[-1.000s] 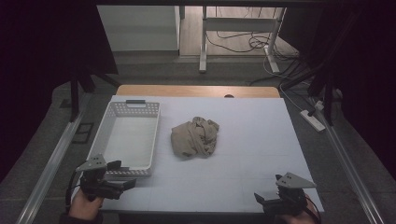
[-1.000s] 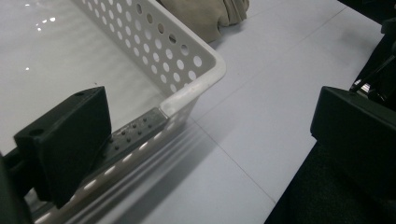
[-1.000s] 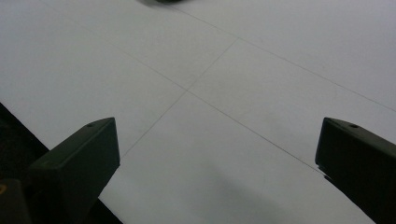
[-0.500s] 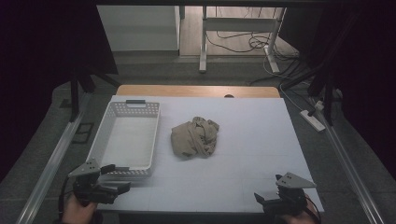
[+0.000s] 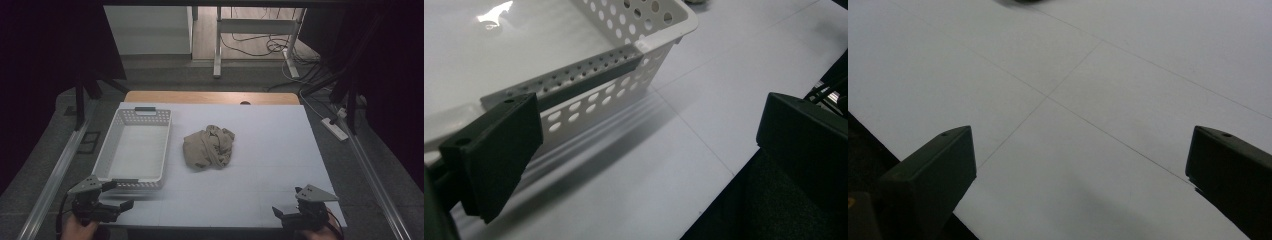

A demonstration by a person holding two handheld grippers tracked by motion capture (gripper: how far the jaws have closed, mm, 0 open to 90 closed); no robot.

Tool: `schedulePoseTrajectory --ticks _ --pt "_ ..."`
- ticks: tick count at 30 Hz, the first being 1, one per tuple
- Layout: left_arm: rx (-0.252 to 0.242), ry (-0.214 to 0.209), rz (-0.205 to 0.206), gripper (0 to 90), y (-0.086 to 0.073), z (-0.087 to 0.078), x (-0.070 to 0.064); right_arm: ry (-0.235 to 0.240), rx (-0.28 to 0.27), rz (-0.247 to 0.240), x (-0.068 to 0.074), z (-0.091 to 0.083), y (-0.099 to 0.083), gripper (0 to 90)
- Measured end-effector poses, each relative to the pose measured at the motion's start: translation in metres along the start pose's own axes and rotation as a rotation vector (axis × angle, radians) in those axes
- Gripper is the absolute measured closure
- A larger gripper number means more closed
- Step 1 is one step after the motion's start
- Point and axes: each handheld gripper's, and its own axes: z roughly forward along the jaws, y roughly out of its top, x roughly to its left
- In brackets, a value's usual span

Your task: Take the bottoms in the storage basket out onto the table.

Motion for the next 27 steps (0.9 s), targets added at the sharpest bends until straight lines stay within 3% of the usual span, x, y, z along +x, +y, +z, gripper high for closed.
schedulePoseTrajectory --ticks 18,27 --pt "0.032 0.056 -0.004 0.0 -0.01 -0.005 0.002 -0.001 -0.001 0.0 0.0 0.0 0.0 0.4" --pt "0.065 0.105 -0.003 0.0 -0.013 -0.008 0.001 -0.002 0.0 0.001 0.0 0.0 0.0 0.5"
